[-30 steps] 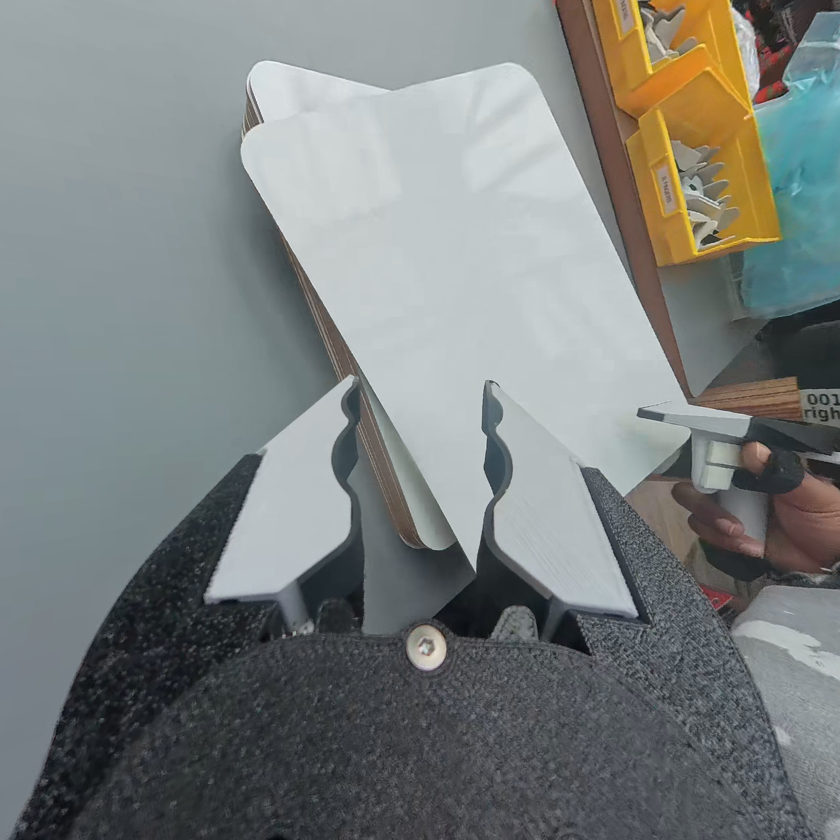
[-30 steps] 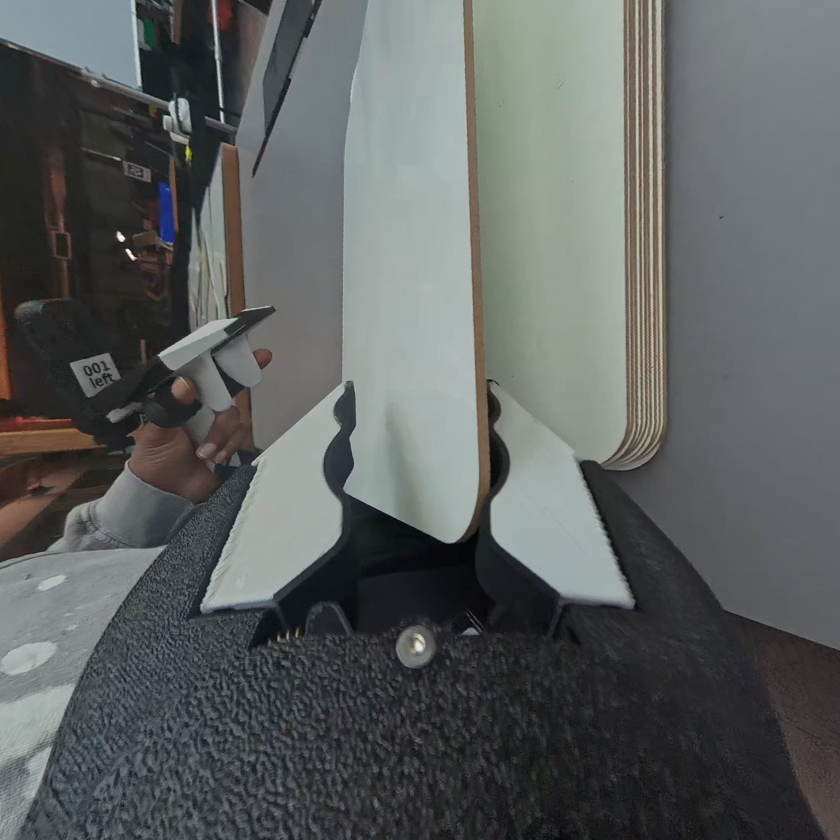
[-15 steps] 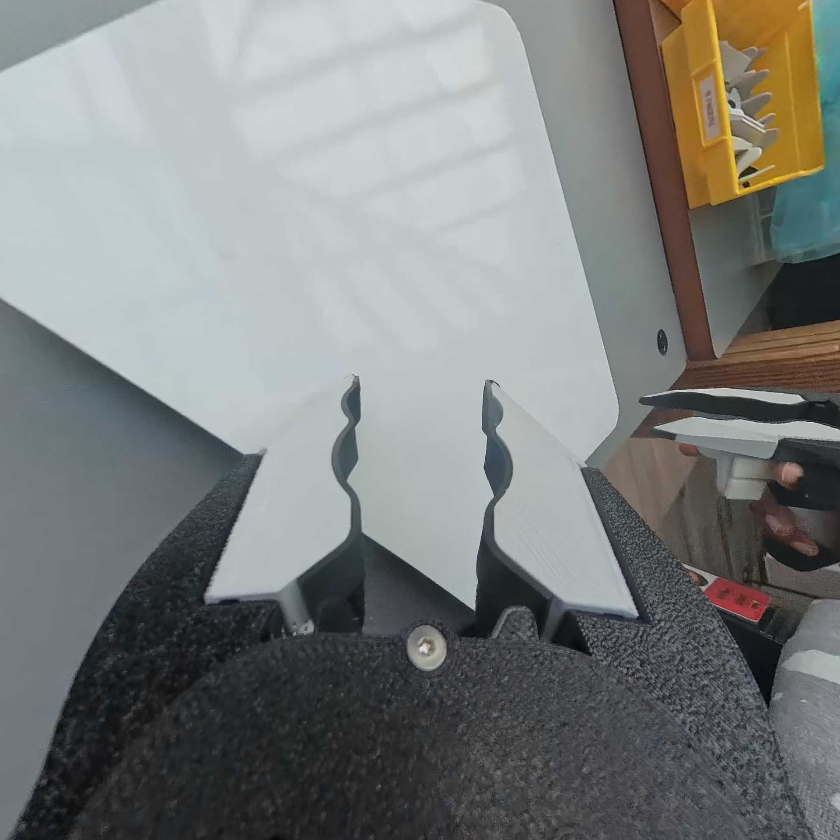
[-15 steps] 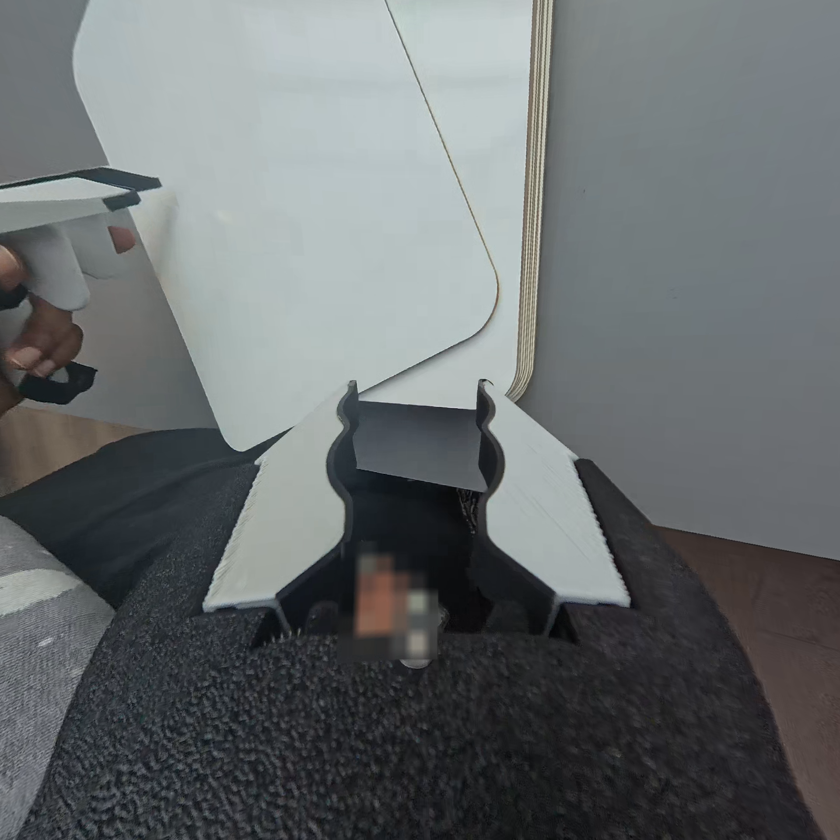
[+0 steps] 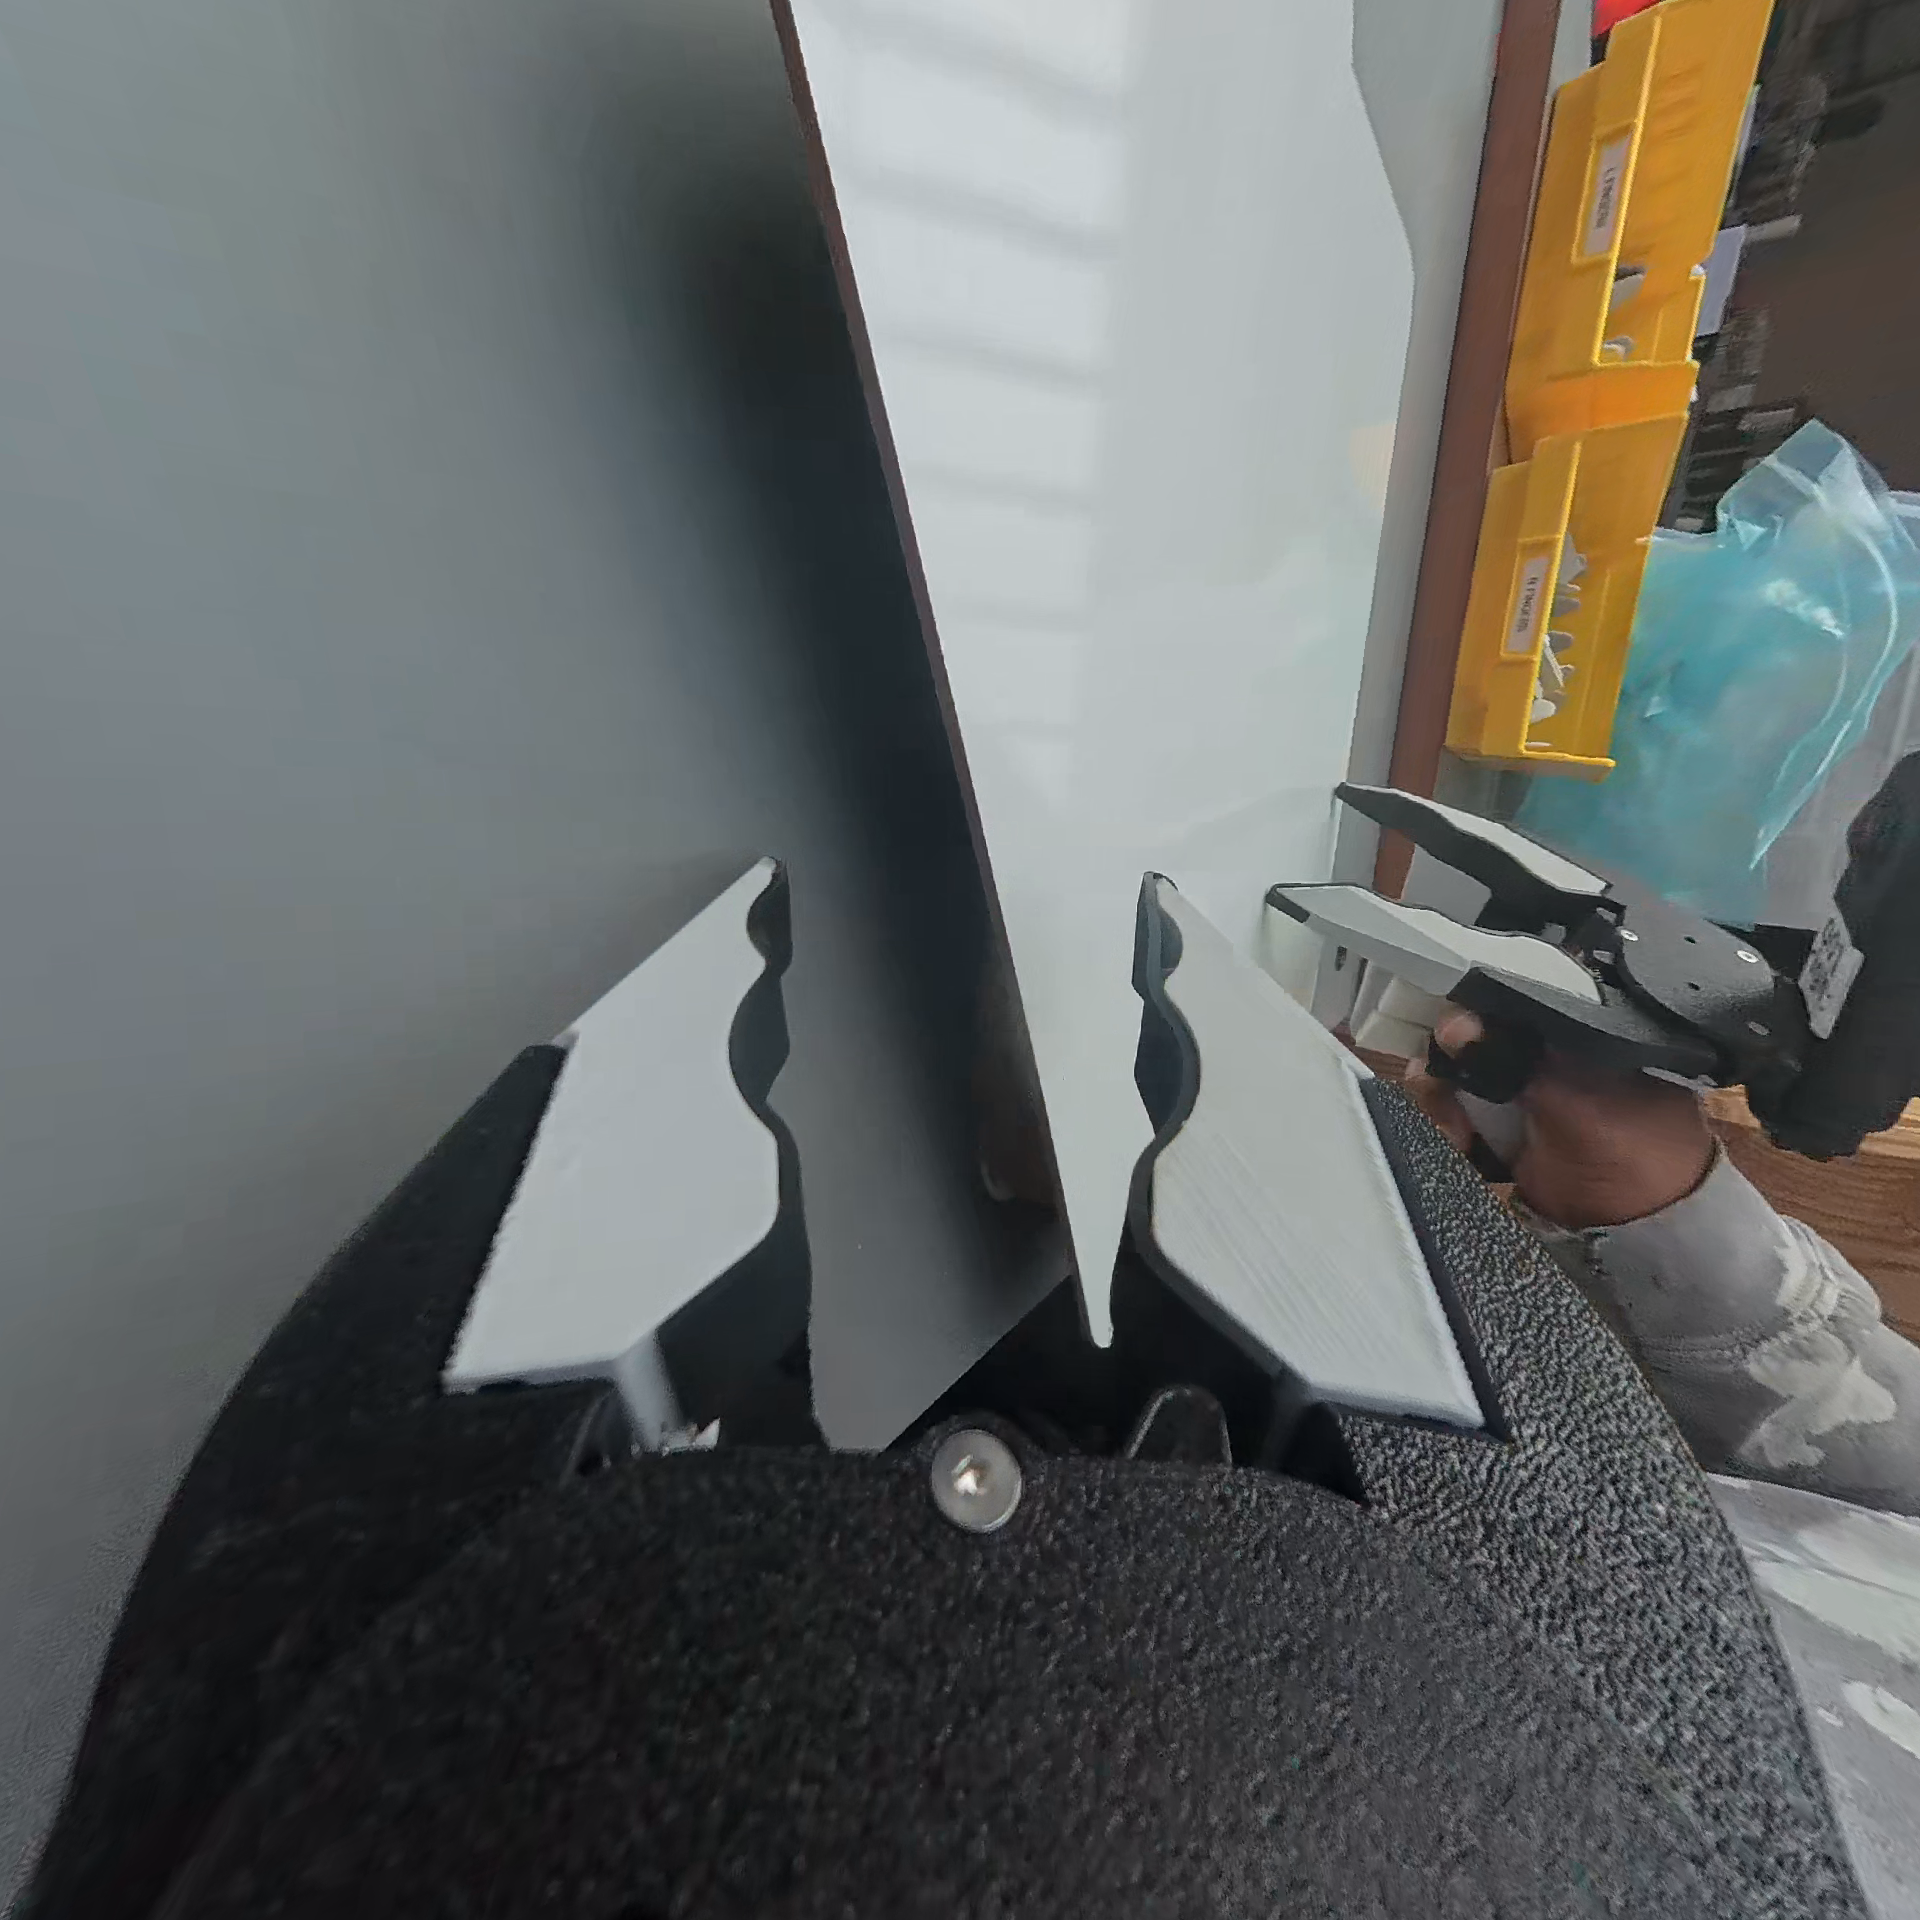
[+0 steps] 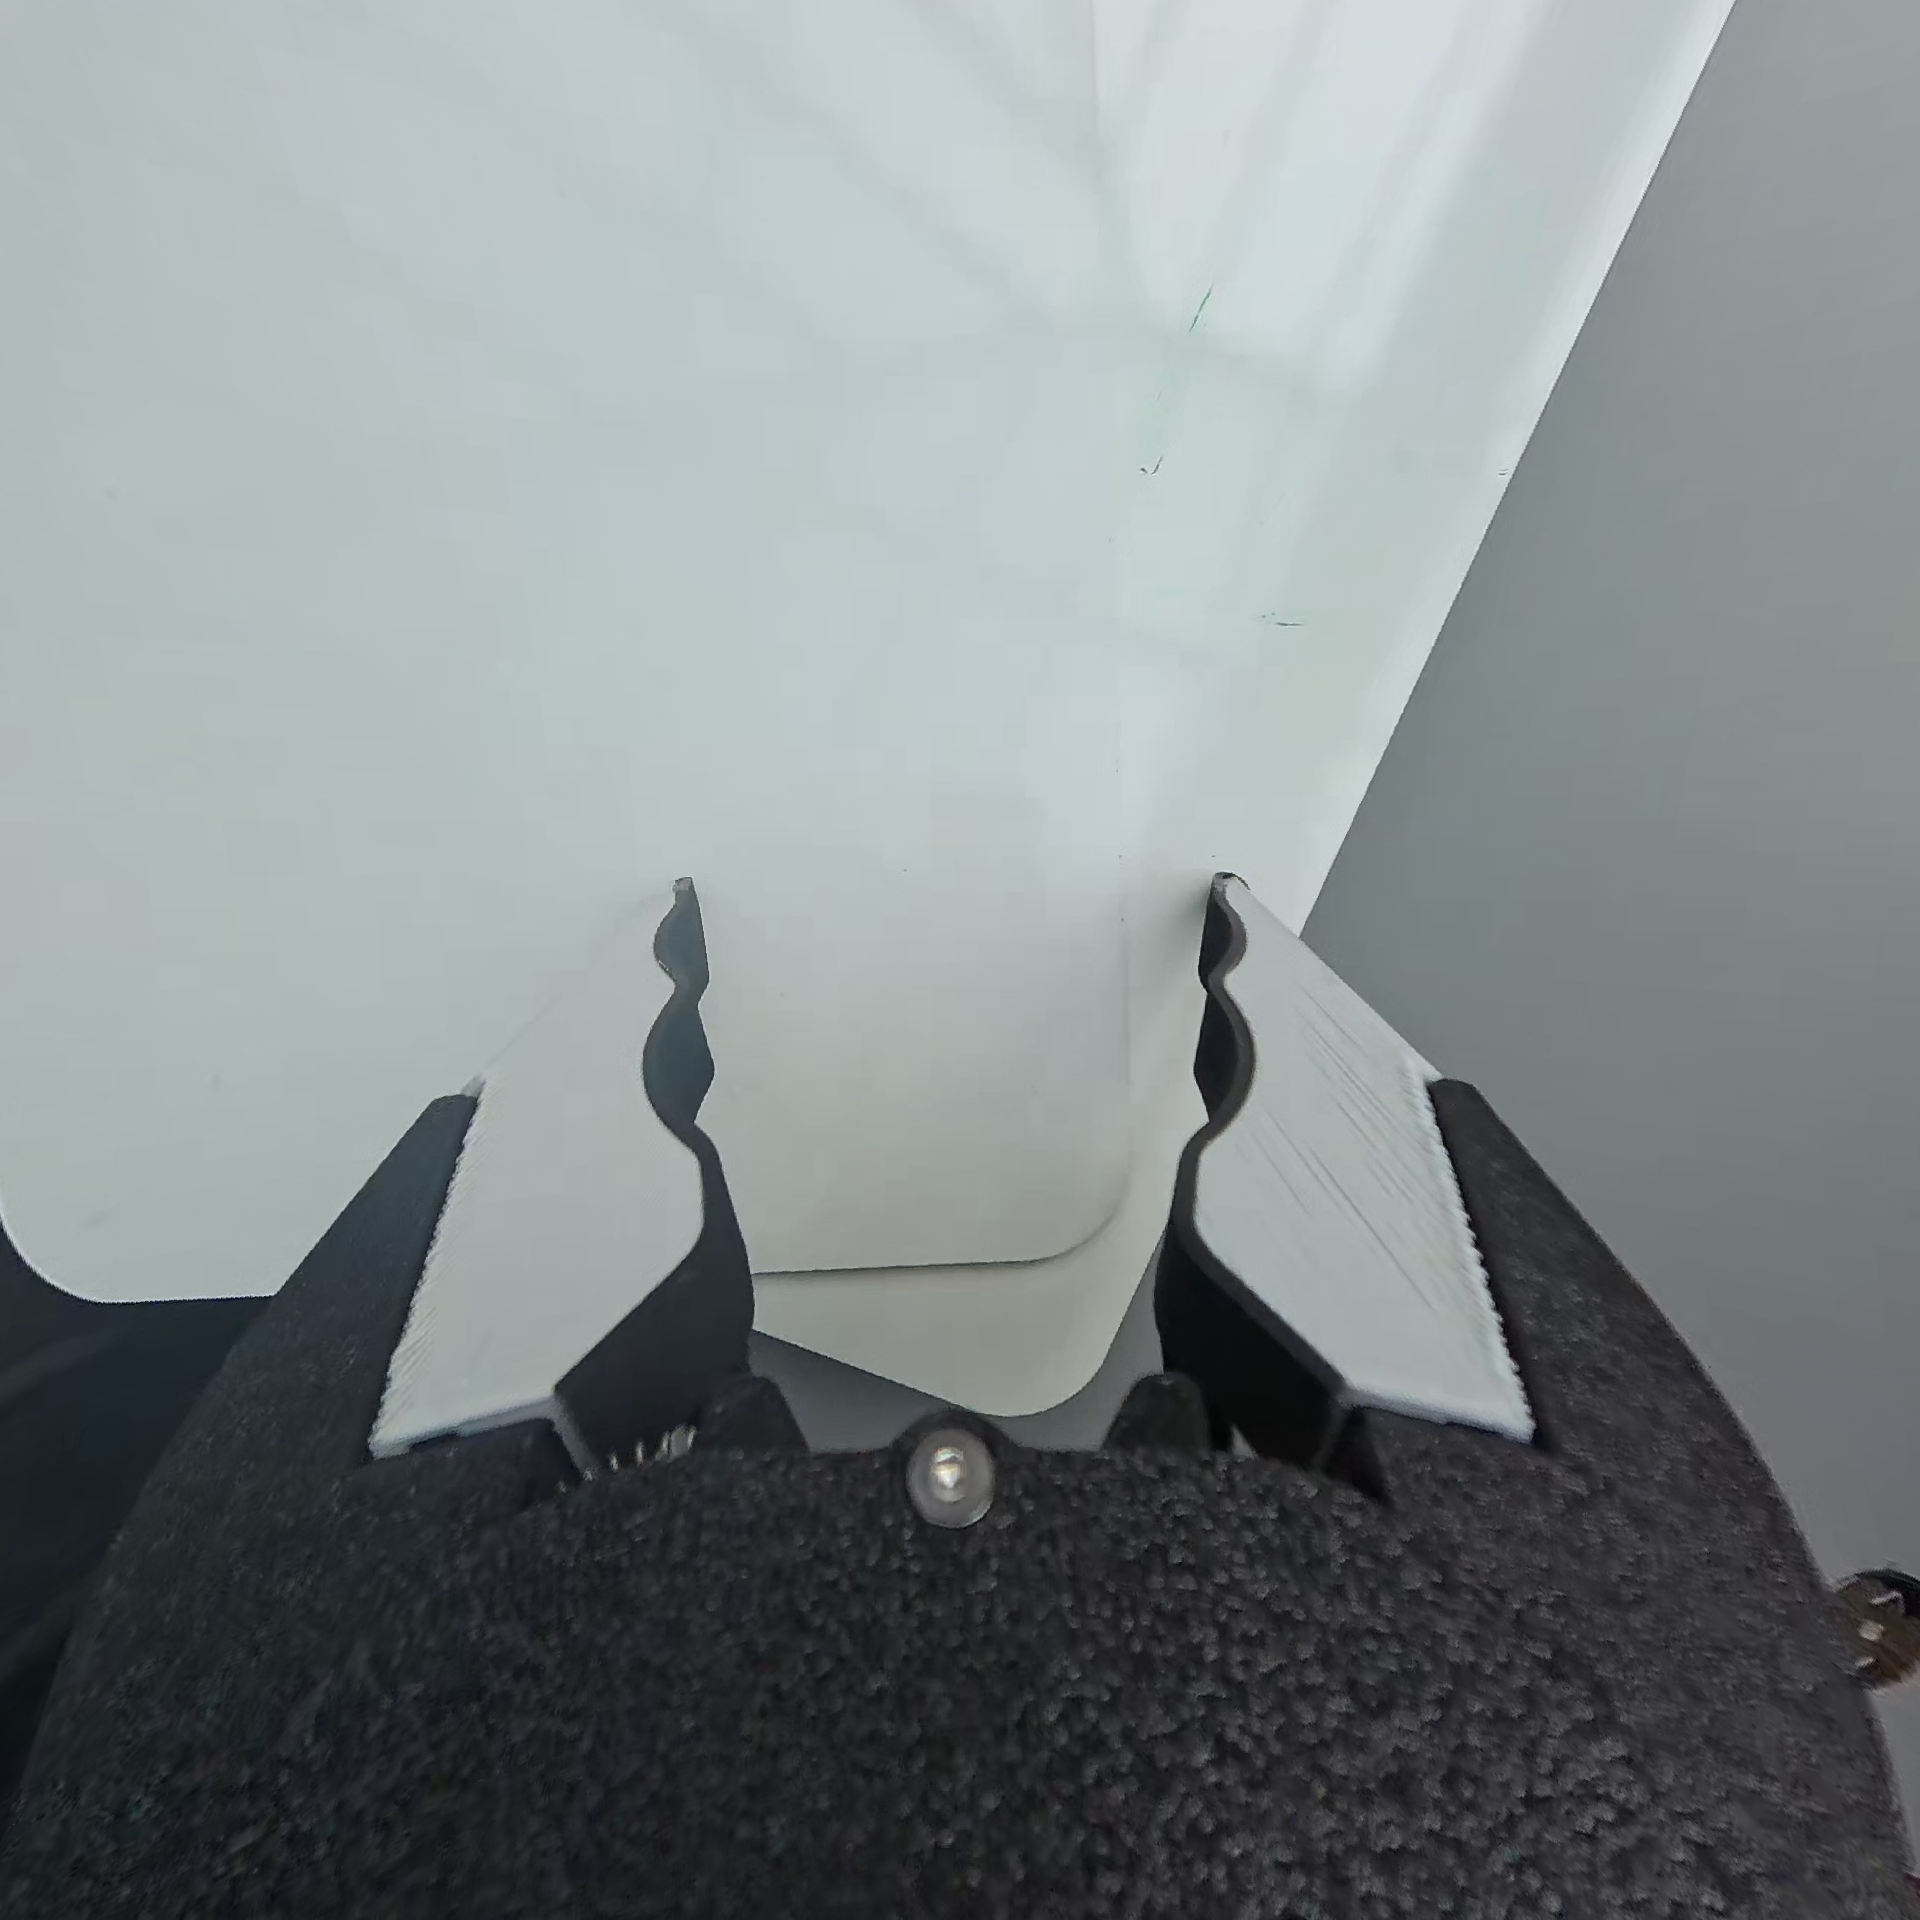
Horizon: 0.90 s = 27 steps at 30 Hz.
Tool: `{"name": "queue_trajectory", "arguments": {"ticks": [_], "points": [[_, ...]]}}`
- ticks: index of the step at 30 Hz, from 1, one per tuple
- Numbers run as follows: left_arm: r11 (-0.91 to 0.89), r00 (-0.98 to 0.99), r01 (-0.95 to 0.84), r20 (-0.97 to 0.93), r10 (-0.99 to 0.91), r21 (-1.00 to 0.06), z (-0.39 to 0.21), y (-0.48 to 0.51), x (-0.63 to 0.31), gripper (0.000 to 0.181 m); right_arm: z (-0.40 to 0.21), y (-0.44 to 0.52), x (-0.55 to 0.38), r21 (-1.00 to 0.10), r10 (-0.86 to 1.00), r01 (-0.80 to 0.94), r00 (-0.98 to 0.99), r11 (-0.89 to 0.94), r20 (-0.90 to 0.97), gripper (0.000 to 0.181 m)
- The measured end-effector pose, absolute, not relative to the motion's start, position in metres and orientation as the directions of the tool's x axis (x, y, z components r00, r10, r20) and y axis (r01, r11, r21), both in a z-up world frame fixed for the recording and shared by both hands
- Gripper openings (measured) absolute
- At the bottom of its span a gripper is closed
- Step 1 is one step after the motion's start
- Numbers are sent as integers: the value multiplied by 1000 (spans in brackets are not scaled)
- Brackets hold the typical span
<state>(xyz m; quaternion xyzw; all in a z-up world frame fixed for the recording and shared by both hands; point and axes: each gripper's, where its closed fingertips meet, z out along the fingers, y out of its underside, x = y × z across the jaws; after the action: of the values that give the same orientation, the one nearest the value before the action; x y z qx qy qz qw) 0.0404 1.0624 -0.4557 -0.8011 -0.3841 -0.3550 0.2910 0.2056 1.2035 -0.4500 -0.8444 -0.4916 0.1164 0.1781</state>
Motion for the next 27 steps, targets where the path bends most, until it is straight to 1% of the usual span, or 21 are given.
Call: {"name": "queue_trajectory", "arguments": {"ticks": [2,3,5,7,8,9,11,12,13,16,19,21,22,24,27], "points": [[-523,399,837,831,388,-158,-452,1073,49,66,-450,1204,207,-416,864,782,502,-465,-23,95],[-525,398,836,836,377,-161,-451,1079,51,62,-450,1203,208,-416,862,779,507,-469,-23,95],[-542,434,816,831,348,-199,-446,1090,54,54,-450,1201,211,-402,855,778,517,-483,-26,94],[-574,507,781,787,352,-246,-447,1098,51,52,-449,1199,213,-394,857,781,515,-484,-32,92],[-598,540,759,761,359,-256,-449,1101,49,49,-448,1196,212,-398,863,781,503,-481,-56,91],[-618,563,742,742,364,-259,-451,1103,46,45,-444,1192,207,-418,868,769,484,-484,-114,86],[-638,570,729,736,365,-249,-453,1108,41,39,-435,1205,207,-459,842,717,516,-524,-157,91],[-645,566,727,738,367,-237,-455,1110,38,40,-430,1218,208,-481,827,686,534,-546,-178,93],[-652,563,724,739,369,-226,-456,1110,34,45,-428,1234,210,-487,806,657,559,-575,-198,96],[-624,555,743,744,372,-242,-453,1120,9,53,-434,1271,209,-425,757,629,579,-650,-302,106],[-627,587,729,723,365,-275,-451,1139,-14,59,-438,1293,188,-377,747,646,549,-664,-374,116],[-658,631,691,693,348,-299,-452,1156,-20,62,-441,1299,169,-363,751,662,524,-656,-402,118],[-681,659,664,673,337,-309,-453,1164,-21,67,-444,1298,160,-347,748,670,516,-656,-419,118],[-732,718,598,623,309,-327,-456,1176,-19,67,-451,1297,147,-324,752,692,500,-645,-428,121],[-794,780,506,572,254,-337,-457,1189,-9,67,-454,1295,135,-321,774,717,485,-618,-407,122]]}}
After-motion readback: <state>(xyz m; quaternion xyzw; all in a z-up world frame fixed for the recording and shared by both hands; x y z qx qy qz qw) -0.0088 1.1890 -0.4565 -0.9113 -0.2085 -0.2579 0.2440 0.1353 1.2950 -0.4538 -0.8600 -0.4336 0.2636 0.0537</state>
